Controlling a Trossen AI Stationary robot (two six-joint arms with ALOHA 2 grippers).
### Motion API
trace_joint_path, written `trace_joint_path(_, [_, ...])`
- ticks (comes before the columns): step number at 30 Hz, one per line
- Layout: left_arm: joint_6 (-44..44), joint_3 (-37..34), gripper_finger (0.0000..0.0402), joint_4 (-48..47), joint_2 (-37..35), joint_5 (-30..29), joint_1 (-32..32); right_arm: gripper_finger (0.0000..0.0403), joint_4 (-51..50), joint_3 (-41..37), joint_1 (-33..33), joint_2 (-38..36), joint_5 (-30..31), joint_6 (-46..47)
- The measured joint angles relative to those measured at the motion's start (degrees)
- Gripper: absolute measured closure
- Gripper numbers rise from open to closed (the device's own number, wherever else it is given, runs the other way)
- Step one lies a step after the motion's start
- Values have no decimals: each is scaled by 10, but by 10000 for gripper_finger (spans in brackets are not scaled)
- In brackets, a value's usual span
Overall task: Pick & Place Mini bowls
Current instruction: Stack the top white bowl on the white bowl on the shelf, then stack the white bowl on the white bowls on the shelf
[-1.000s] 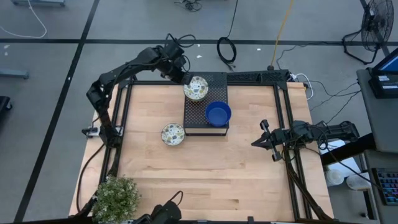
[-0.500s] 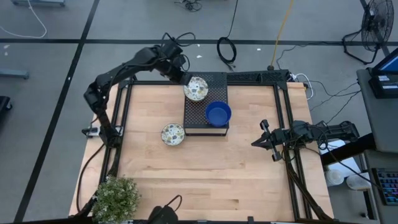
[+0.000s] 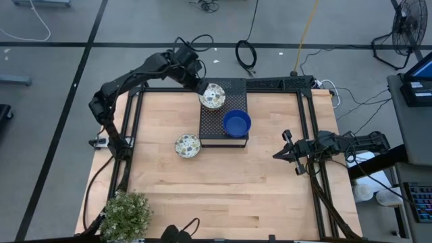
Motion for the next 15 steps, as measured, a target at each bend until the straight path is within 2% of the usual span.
trace_joint_path(4, [5, 0, 253, 1, 0, -6, -5, 403, 0, 0, 0, 0, 0, 0])
trace_joint_path(7, [55, 0, 225, 9, 0, -11, -4, 403, 0, 0, 0, 0, 0, 0])
trace_joint_path(15, [71, 0, 198, 23, -17, -81, -3, 403, 0, 0, 0, 0, 0, 0])
